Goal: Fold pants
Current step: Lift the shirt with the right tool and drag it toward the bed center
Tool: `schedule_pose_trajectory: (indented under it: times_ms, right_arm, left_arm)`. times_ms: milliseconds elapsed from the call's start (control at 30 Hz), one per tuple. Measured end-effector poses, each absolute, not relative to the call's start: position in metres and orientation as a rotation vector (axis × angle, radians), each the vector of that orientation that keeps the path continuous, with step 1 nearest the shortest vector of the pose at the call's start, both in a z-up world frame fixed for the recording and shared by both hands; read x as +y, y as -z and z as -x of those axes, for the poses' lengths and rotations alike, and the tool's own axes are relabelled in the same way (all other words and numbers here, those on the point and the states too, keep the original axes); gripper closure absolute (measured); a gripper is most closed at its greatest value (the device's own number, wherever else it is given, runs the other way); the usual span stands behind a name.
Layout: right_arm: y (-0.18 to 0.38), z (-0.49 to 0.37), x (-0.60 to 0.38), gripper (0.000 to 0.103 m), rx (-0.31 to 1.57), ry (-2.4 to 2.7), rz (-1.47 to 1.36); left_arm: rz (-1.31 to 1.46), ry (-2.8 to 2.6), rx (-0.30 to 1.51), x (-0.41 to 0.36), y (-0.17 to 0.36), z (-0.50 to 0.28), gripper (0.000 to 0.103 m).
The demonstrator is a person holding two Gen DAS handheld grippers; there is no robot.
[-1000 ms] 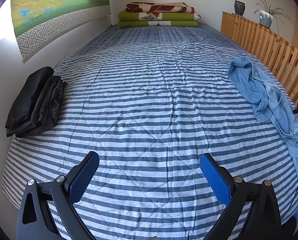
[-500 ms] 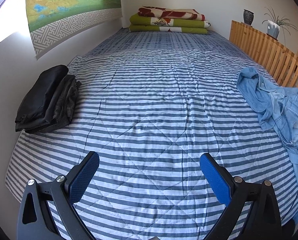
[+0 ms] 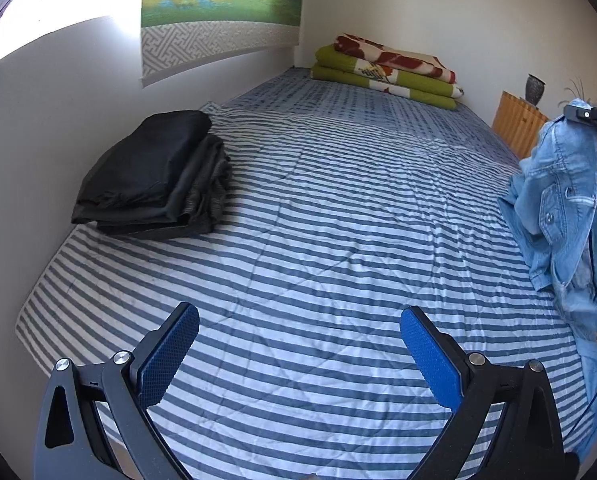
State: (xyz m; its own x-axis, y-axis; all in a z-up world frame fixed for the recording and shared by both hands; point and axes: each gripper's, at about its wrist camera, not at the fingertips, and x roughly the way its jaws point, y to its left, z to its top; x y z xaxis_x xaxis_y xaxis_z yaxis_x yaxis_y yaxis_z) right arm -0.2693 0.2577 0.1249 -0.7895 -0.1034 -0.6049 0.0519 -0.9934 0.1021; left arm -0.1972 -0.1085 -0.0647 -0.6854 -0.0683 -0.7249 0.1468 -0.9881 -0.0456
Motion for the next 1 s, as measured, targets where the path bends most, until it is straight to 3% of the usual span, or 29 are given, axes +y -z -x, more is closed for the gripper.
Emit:
schedule_pose_trajectory:
  times_ms: [67, 167, 333, 500, 633, 733, 800, 1000]
  right_arm:
    - [-0.117, 0.277, 0.210, 0.095, -0.133, 2.779, -0.998]
    - [-0.105, 0.277, 0.120, 0.095, 0.012, 2.676, -0.969]
    - [-0.073, 0.277, -0.001, 0.095, -0.032, 2.420, -1.011]
    - [-0.013, 0.274, -0.070, 0.089, 0.082, 2.222, -1.270]
    - [0.004, 0.257, -0.038, 0.087, -0.011, 2.130, -1.366]
    - [-0.006, 0.253, 0.009, 0.073, -0.168, 2.109, -1.374]
    - [-0.022, 0.251, 0.042, 0.069, -0.249, 2.136, -1.366]
    - [-0.022, 0.179, 0.152, 0.060, -0.175, 2.415, -1.408]
  left_arm:
    - [-1.168, 2.749, 0.181, -0.135, 0.065, 0.187, 0.001]
    - [-1.143, 2.695, 0.217, -0.177, 0.068, 0.173, 0.001]
    - [-1.113, 2.589, 0.311, -0.241, 0.076, 0.149, 0.002]
    - [-1.122, 2.543, 0.335, -0.270, 0.084, 0.134, 0.002]
    - [-1.157, 2.563, 0.381, -0.273, 0.093, 0.134, 0.002]
    - [-1.232, 2.600, 0.440, -0.257, 0.106, 0.143, 0.002]
    - [-1.285, 2.636, 0.478, -0.244, 0.114, 0.149, 0.002]
    - [-1.478, 2.683, 0.504, -0.199, 0.146, 0.172, 0.002]
